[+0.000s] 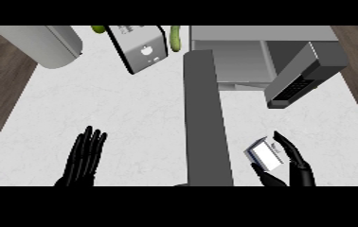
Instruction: Pick up the milk, place it into the microwave and close the microwave
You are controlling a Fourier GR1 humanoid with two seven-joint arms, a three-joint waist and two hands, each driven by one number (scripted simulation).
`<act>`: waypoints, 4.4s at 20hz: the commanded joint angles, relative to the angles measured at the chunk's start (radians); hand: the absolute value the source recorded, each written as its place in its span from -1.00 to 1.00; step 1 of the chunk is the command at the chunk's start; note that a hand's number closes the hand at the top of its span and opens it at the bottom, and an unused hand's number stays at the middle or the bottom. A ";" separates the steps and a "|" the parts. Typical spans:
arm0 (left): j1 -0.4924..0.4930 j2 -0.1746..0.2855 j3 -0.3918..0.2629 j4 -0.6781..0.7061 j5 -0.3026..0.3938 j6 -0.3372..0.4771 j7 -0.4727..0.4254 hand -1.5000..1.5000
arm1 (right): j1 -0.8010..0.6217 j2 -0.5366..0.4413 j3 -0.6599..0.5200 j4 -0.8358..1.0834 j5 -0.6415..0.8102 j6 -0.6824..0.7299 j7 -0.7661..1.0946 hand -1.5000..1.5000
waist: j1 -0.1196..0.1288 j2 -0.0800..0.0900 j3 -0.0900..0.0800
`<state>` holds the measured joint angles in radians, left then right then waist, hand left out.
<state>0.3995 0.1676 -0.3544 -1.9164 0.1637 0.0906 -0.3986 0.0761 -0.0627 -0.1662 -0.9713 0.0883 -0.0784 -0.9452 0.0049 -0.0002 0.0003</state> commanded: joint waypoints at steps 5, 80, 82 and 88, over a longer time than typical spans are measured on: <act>0.033 0.021 0.038 -0.011 0.038 -0.052 -0.006 -1.00 | -0.175 -0.018 -0.082 0.299 0.001 -0.099 -0.144 1.00 | 0.003 0.001 0.000; -0.097 0.053 0.254 0.163 0.007 -0.235 -0.002 -1.00 | -1.050 -0.196 0.074 0.885 0.231 -0.853 0.409 -1.00 | 0.109 0.050 0.004; -0.116 0.058 0.251 0.162 0.012 -0.247 0.007 -1.00 | -1.072 -0.231 0.082 0.908 0.242 -0.811 0.437 -1.00 | 0.114 0.055 0.005; -0.140 0.048 0.235 0.213 -0.022 -0.241 -0.003 -1.00 | -1.111 -0.194 0.097 0.923 0.257 -0.735 0.457 -1.00 | 0.106 0.052 0.004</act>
<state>0.2902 0.2263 -0.1025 -1.7386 0.1649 -0.1542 -0.4001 -1.0021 -0.2682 -0.0826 -0.0634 0.3311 -0.8557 -0.5023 0.1151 0.0503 0.0048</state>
